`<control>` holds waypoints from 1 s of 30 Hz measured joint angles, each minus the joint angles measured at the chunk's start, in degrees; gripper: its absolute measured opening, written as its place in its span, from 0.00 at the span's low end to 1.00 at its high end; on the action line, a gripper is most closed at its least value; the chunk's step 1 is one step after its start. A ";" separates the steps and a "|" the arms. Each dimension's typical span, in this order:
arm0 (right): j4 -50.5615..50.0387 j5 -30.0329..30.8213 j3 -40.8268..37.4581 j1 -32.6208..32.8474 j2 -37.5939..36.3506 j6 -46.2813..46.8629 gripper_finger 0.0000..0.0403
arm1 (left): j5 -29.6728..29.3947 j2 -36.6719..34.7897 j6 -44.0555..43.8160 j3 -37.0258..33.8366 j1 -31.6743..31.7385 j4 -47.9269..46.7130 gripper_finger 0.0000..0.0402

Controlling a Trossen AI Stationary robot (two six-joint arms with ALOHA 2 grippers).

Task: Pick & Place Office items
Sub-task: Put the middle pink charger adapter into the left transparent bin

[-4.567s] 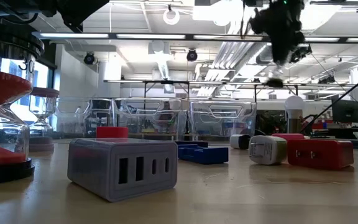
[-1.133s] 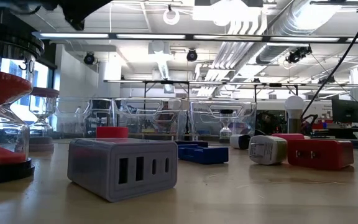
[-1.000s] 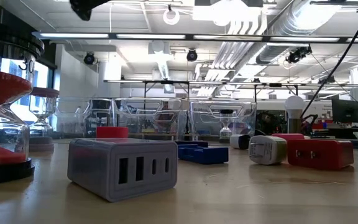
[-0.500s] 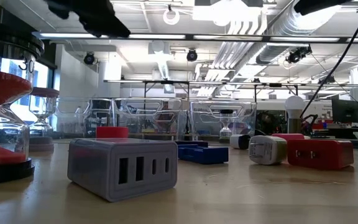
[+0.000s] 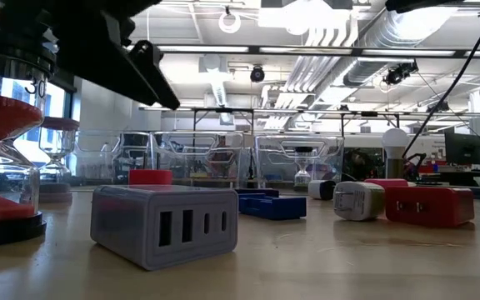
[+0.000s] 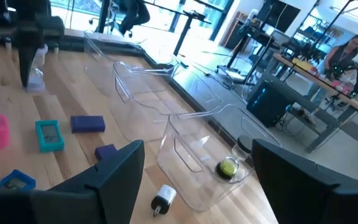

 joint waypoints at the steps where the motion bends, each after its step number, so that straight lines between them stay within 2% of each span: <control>1: 0.00 0.00 0.00 -0.12 0.00 0.00 0.71 | 0.00 0.36 -0.98 -0.02 0.00 -0.27 0.66; 6: 0.36 -0.68 0.00 -1.58 0.00 -0.02 0.71 | 0.52 2.90 -5.73 -0.02 0.04 -0.85 0.66; 12: 0.61 -0.81 0.00 -4.07 0.02 -0.24 0.71 | 5.58 5.72 -6.30 0.00 0.04 -0.02 0.66; 20: 2.10 -0.92 0.00 -6.50 0.04 -0.72 0.71 | 7.48 6.97 -7.28 -0.02 0.43 -0.20 0.66; 30: 12.69 -2.32 0.00 -6.75 0.04 -14.84 0.71 | 9.79 6.97 -7.97 -0.46 2.82 -1.49 0.66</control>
